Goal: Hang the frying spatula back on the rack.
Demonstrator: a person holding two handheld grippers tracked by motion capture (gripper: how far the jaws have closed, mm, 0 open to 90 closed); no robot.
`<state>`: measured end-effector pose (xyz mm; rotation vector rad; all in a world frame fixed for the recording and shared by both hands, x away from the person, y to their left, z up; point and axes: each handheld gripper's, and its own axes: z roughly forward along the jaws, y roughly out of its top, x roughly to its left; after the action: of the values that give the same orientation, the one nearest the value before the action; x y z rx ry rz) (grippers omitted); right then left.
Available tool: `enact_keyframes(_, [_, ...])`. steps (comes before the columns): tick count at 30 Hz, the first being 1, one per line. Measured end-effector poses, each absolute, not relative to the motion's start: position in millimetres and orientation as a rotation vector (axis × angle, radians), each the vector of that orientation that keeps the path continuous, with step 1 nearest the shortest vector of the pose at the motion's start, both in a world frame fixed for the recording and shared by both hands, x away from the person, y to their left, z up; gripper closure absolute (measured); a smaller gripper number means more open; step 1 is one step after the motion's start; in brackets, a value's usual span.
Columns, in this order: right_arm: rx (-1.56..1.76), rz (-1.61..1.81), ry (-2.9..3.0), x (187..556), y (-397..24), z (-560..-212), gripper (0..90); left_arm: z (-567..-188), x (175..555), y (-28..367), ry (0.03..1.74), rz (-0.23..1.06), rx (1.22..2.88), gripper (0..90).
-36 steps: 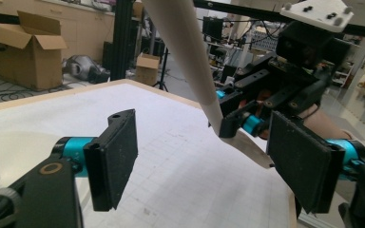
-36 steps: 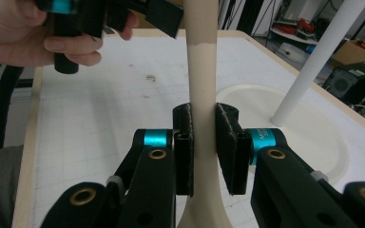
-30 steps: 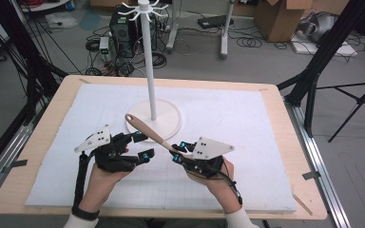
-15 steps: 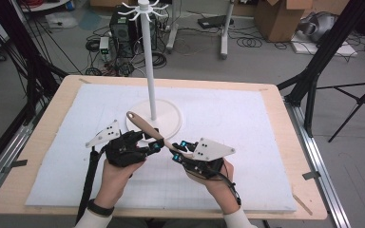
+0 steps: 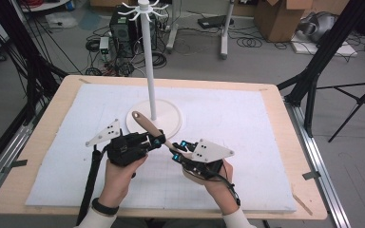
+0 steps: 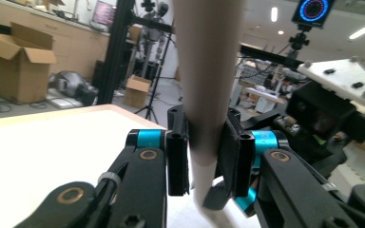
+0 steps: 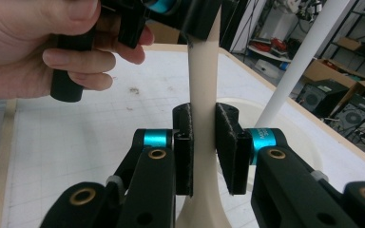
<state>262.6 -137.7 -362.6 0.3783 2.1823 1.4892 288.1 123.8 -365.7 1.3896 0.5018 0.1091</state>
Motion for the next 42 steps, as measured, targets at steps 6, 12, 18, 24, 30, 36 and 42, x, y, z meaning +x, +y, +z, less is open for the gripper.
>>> enact_keyframes(6, [0.325,1.549,2.203,264,-141,-363,65.8,-358,291,126,0.458,0.085,1.422,75.4])
enact_keyframes(12, [0.293,1.639,2.227,266,-147,-358,53.6,-348,292,131,0.345,0.055,1.508,76.1])
enact_keyframes(18, [0.250,1.797,2.330,272,-145,-357,45.9,-334,292,130,0.188,-0.002,1.587,76.1])
enact_keyframes(24, [0.164,1.889,2.379,273,-136,-354,48.1,-327,291,124,0.074,-0.066,1.602,76.1])
enact_keyframes(30, [0.096,1.923,2.403,272,-131,-353,55.9,-324,291,121,0.034,-0.097,1.597,76.1])
enact_keyframes(36, [0.082,1.940,2.398,273,-131,-352,61.6,-323,291,120,0.014,-0.102,1.604,76.1])
enact_keyframes(42, [0.074,1.955,2.394,273,-131,-352,65.5,-323,292,122,0.007,-0.121,1.591,76.1])
